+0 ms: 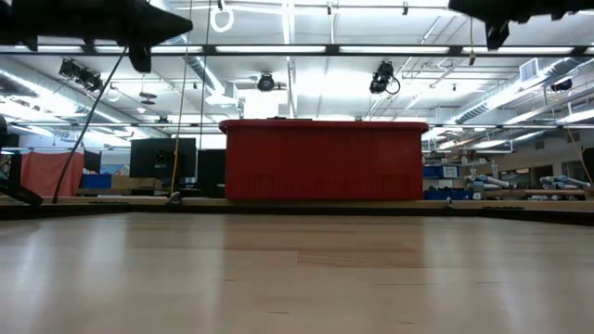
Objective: Fold laundry
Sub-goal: Return to Home Position
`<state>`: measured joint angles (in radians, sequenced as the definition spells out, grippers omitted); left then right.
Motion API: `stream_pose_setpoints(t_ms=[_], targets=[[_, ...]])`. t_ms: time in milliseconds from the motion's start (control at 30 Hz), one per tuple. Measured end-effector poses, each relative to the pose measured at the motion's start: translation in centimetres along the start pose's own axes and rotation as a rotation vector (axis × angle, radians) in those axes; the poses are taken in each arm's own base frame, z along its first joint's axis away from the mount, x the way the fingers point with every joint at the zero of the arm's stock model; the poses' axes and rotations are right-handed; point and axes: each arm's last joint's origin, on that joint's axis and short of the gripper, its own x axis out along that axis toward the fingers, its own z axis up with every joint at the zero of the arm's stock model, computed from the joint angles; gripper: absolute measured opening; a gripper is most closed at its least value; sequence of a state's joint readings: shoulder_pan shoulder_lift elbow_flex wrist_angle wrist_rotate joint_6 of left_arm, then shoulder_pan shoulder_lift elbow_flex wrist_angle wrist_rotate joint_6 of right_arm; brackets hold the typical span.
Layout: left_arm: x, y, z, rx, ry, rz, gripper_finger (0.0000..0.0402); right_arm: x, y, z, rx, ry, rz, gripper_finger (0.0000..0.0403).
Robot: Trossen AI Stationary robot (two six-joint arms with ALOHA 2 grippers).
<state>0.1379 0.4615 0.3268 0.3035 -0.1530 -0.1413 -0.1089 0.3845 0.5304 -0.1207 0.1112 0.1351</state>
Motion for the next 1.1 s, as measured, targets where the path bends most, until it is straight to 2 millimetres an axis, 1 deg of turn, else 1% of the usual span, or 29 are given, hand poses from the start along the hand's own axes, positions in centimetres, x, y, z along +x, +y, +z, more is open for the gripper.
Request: stream_pose_setpoints(t_ms=[133,300,467,567,667,800,900,1100], targets=[[-0.2,0.4,-2.6,0.003,-0.007,-0.002,0.0002,0.3,-0.3,-1.8,0.018,0.05,-0.008,0.0005],[-0.9,0.6,-4.4,0.008,0.029,-0.016,0.0002,0.0,-0.7,-3.2,0.068,0.065,-0.011,0.0005],[-2.0,0.7,-4.9,0.016,0.086,-0.069,0.0002,-0.8,-0.8,-4.1,0.079,0.037,0.004,0.0006],[-2.7,0.9,-5.3,0.031,0.141,-0.062,0.0002,-1.4,-1.1,-5.4,0.091,0.024,-0.021,0.0006],[-3.3,1.0,-5.4,0.034,0.157,-0.06,0.0002,-1.7,-1.4,-6.9,0.127,0.016,-0.035,0.0006],[-4.1,1.2,-6.0,0.058,0.216,-0.056,0.0002,-2.0,-1.6,-8.3,0.133,0.007,-0.03,0.0006],[-4.7,1.4,-6.5,0.057,0.269,-0.049,0.0002,-2.2,-1.7,-8.8,0.135,-0.007,-0.028,0.0005],[-5.3,1.5,-6.5,0.073,0.241,-0.055,0.0002,-2.2,-1.8,-9.6,0.133,0.002,-0.029,0.0005]])
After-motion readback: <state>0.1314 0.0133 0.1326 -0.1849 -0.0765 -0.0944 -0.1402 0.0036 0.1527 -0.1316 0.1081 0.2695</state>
